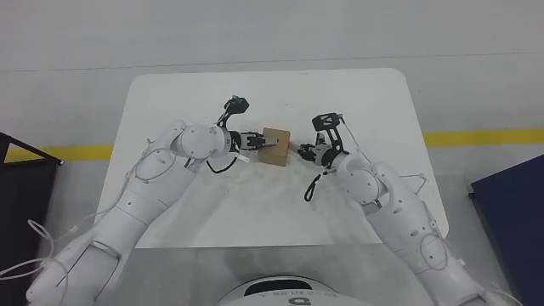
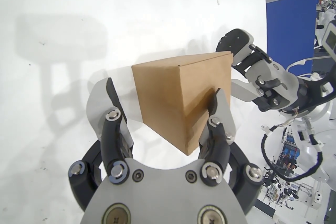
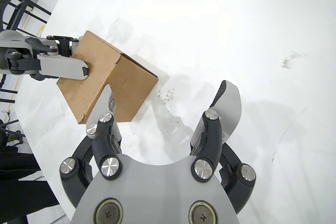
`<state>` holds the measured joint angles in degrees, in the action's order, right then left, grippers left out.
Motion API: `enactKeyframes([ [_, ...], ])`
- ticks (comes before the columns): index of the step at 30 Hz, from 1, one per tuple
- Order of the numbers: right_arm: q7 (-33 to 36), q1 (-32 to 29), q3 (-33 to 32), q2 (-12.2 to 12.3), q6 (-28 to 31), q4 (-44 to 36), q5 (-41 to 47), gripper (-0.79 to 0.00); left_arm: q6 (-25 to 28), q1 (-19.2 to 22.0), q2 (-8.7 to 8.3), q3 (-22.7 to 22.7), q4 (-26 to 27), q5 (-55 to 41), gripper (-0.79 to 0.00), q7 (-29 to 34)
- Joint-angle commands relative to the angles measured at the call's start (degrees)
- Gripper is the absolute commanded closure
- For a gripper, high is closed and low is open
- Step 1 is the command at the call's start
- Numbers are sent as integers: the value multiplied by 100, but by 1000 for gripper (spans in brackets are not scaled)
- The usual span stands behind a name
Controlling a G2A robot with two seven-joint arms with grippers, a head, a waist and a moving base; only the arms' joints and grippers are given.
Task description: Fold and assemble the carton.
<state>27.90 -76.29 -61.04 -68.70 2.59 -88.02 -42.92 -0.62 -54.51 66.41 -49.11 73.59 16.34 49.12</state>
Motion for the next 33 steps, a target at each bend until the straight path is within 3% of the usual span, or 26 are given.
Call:
enactKeyframes([
  [1,26,32,30,-10,0,31,-2,-680,6,-7,2,-13,2,-12,-622,4],
  [33,269,224,204,-105,-127,219,-52,-683,92,-94,33,-156,78,15,-650,85],
])
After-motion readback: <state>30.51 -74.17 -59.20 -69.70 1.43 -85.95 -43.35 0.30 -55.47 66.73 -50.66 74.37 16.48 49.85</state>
